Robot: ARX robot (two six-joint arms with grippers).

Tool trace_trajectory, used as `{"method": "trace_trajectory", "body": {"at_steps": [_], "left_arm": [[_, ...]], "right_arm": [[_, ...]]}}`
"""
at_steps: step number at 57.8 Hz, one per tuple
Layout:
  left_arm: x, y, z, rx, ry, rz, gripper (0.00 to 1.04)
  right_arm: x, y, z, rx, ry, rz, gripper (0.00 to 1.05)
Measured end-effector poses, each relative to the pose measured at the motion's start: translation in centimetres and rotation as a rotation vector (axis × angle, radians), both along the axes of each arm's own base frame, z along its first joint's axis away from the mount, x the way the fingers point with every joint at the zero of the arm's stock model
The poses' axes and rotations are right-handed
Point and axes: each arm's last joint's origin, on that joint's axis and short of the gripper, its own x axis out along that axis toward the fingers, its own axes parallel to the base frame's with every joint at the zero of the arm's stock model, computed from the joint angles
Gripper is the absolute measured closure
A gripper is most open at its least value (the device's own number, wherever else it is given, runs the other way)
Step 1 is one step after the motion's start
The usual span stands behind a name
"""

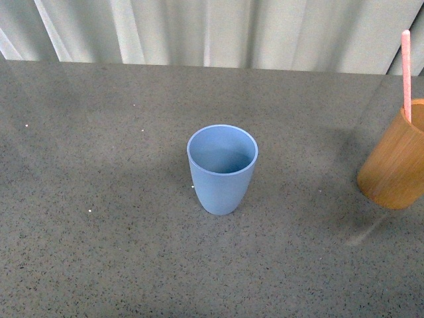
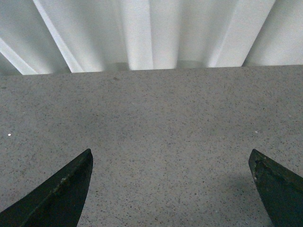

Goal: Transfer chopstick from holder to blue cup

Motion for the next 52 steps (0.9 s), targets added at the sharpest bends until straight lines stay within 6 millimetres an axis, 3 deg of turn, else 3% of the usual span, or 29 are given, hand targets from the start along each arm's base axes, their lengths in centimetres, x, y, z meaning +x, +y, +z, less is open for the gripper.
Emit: {"method": "trace_trajectory", "body": {"at_steps": [7, 24, 33, 52], "left_arm": [[-2.9, 2.1, -0.8, -0.026, -0.127, 0.023, 0.49], [-8.1, 4.6, -3.1, -0.029, -0.125, 0.018, 1.02], [-10.7, 5.6, -4.0, -0.024, -0.129, 0.029, 1.01], [-13.5, 7.1, -4.8, -0.024, -0.128, 0.033, 1.01]], "right_arm": [[0.0, 0.0, 0.0, 0.000, 0.000, 0.000, 0.10], [0.0, 0.0, 0.0, 0.000, 0.000, 0.000, 0.10], [0.0, 0.0, 0.0, 0.000, 0.000, 0.000, 0.10], [0.0, 0.0, 0.0, 0.000, 0.000, 0.000, 0.10]]}}
